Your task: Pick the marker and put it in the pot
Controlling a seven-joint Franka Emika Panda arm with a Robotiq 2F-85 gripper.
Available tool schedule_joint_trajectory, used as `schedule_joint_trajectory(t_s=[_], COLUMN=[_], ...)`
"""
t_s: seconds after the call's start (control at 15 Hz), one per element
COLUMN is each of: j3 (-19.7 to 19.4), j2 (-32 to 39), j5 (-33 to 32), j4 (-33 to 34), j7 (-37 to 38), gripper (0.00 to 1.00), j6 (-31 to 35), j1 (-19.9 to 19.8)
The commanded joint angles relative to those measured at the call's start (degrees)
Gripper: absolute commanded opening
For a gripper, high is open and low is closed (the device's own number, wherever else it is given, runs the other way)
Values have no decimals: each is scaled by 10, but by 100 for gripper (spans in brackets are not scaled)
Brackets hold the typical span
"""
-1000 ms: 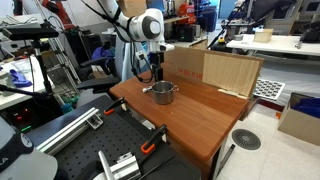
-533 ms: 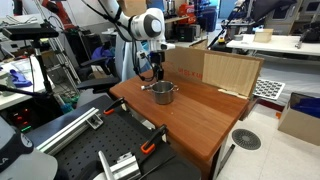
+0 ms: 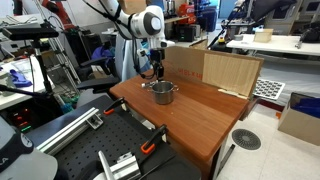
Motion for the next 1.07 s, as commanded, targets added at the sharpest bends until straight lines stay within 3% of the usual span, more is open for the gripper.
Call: schedule_joint_trajectory(t_s=[0.0, 0.33, 0.6, 1.0], j3=[12, 9, -10, -72], j2=[-42, -132, -213, -278], j5=[8, -11, -51, -222], j4=[-22, -82, -169, -271], j7=[-10, 0, 32, 185], gripper=[6, 6, 6, 6], j6=[15, 57, 140, 273], j1=[-6, -4, -5, -10])
